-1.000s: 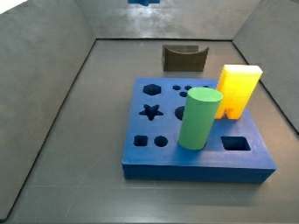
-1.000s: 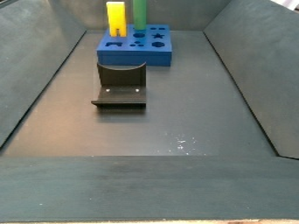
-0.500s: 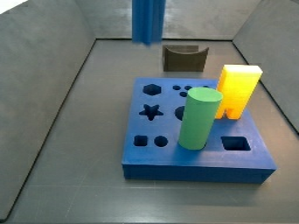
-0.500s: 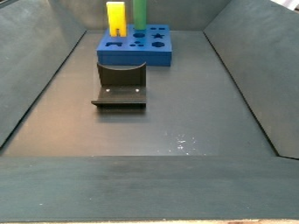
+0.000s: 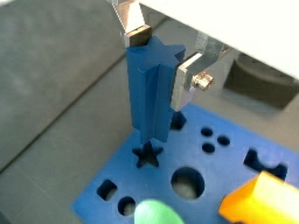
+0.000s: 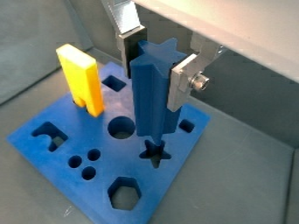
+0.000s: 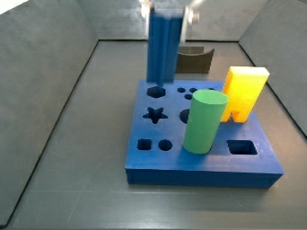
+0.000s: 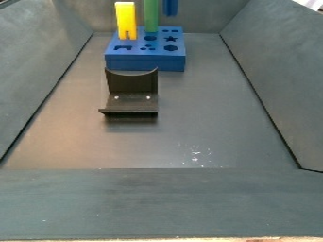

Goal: Pick up the star object. Move up. Move to above the board. Insert the star object.
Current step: Insert the star object.

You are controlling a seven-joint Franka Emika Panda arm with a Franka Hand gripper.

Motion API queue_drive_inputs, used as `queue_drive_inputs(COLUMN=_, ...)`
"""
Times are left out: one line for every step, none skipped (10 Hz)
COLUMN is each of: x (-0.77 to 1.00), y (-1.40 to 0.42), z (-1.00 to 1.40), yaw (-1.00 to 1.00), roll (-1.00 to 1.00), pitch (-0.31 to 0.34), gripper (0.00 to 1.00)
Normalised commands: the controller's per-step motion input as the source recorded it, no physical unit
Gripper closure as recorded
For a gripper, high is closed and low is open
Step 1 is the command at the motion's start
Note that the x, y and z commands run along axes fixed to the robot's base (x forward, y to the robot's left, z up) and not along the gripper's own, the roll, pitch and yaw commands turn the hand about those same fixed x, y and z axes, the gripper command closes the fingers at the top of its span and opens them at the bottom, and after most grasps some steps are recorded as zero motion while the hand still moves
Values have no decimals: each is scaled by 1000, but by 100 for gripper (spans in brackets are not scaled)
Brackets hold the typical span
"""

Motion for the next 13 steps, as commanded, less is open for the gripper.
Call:
queue_drive_inputs(x=46, y=-60, z=-643, yaw=-229, roll=26, pitch=0, gripper=100)
queue_drive_inputs(x=0, y=-14, z=-437, yaw=-140, roll=113, pitch=0, gripper=100)
queue_drive_inputs(x=0, y=-17, z=-383, yaw=-126, roll=140, pitch=0, gripper=100)
queue_drive_inputs(x=0, y=-14, z=-254, yaw=-134, roll=127, pitch=10, gripper=100)
queue_drive_inputs(x=0, y=-3, z=-157, yaw=-151, roll=51, pitch=0, gripper=100)
queue_drive_inputs(x=0, y=0, z=-151, yaw=-149, roll=36, pitch=0, gripper=100)
queue_drive_inputs(x=0, y=-3, z=-211, yaw=-160, roll=19, pitch=0, gripper=100)
queue_drive_inputs(x=0, y=-14, z=-217, yaw=-174, roll=0, pitch=0, gripper=100)
queue_drive_inputs(x=17, y=-40, z=-254, yaw=-157, roll=0, pitch=0, gripper=100)
queue_drive_inputs(x=169, y=-31, z=-123, yaw=-189, roll=0, pitch=0, gripper=100)
queue_drive_inputs(x=194, y=-26, z=-74, yaw=-180, roll=0, pitch=11, gripper=100)
queue_drive_inputs(x=166, y=-37, z=-89, yaw=-151, roll=0, pitch=14, gripper=100)
queue_drive_inputs(x=146, y=-31, z=-80, yaw=-94, roll=13, pitch=24, gripper=100)
